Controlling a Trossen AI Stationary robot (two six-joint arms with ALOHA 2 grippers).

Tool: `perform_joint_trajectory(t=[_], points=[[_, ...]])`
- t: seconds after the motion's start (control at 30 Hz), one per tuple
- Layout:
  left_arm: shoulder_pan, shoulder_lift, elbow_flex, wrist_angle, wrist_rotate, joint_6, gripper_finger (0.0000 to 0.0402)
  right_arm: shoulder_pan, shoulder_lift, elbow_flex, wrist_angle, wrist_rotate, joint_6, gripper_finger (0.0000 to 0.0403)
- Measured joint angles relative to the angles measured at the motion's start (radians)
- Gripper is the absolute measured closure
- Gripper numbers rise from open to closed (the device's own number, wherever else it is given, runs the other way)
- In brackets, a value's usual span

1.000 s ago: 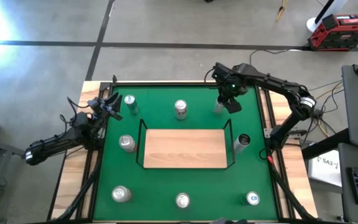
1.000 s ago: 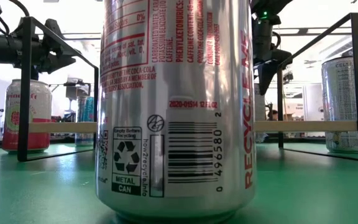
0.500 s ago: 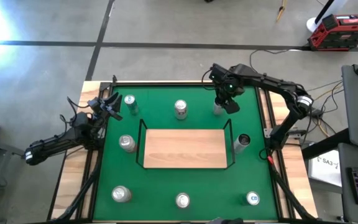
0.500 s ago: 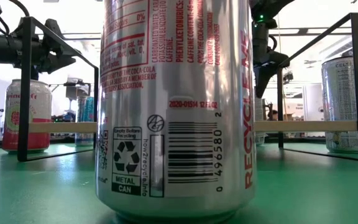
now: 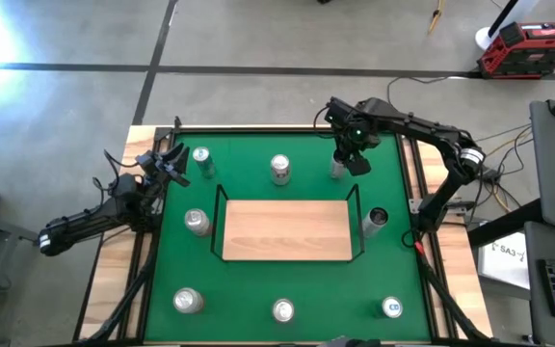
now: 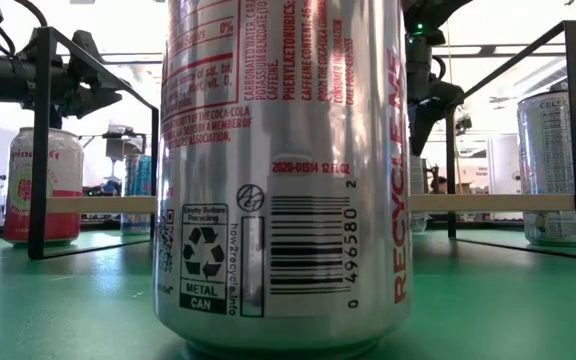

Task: Place canned beverage on shelf
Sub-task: Put the top white-yellow soda can on the shelf

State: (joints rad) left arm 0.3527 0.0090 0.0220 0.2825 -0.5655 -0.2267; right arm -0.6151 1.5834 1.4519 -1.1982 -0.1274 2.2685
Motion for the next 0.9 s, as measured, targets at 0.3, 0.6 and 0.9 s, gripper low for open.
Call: perform_joint_trajectory(t=[0.3, 0.6, 0.9], points=[[0.000, 0.000, 0.000, 0.000, 0.000, 0.000, 0.0264, 0.000, 0.004, 0.000, 0.049, -0.063, 0.131, 0.0134], [0.000, 0.000, 0.000, 0.000, 0.000, 0.000, 0.0264, 0.000, 0.041, 0.004, 0.071, -0.038, 0.042, 0.0135], [0.000, 0.000, 0.000, 0.000, 0.000, 0.000, 0.0264, 0.000, 0.041, 0.003, 0.083, -0.036, -0.145, 0.0124]])
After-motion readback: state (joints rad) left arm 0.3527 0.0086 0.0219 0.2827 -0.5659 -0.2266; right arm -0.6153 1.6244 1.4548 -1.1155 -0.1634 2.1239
